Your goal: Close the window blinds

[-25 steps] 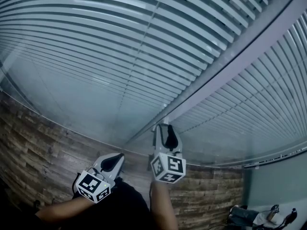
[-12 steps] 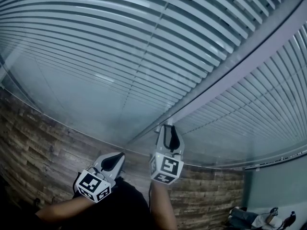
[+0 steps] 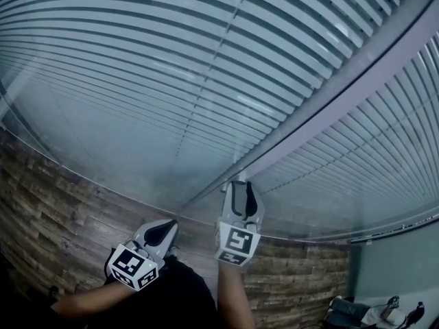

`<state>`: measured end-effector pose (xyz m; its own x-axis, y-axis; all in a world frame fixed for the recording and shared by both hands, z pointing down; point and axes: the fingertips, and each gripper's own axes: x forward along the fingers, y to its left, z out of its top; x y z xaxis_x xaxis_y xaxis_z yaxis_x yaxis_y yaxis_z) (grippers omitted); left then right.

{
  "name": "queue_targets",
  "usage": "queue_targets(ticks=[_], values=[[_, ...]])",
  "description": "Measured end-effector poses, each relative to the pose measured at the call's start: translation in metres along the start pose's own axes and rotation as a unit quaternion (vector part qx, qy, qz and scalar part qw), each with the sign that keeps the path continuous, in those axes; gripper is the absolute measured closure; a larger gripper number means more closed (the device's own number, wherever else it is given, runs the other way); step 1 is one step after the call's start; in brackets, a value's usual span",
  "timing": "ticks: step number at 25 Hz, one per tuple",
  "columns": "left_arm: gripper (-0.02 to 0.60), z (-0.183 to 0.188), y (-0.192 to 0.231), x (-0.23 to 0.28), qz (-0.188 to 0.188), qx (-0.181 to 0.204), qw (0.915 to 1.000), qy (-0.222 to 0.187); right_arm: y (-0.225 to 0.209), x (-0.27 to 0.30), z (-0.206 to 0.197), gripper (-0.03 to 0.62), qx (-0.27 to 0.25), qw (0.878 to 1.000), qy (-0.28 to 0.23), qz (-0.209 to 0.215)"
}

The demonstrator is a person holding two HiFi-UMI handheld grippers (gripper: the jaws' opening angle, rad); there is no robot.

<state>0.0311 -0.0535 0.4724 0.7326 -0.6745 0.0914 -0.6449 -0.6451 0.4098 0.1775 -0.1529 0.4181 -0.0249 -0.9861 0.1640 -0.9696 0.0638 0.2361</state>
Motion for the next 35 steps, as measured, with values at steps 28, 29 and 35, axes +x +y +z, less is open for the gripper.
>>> queue_targets(ticks=[28, 29, 35], values=[[0.581, 0.010, 0.005, -0.006, 0.013, 0.020, 0.9997, -0.011, 0.004, 0.000, 0.000, 0.465, -0.081, 0.996, 0.022, 0.017], [0.581, 0.010, 0.004, -0.006, 0.012, 0.020, 0.9997, -0.011, 0.004, 0.000, -0.001, 0.464, -0.044, 0.999, 0.021, 0.024], [0.581, 0.008, 0.008, -0.006, 0.021, 0.014, 0.9996, -0.010, -0.002, -0.006, 0.001, 0.421, 0.175, 0.984, -0.005, 0.042]])
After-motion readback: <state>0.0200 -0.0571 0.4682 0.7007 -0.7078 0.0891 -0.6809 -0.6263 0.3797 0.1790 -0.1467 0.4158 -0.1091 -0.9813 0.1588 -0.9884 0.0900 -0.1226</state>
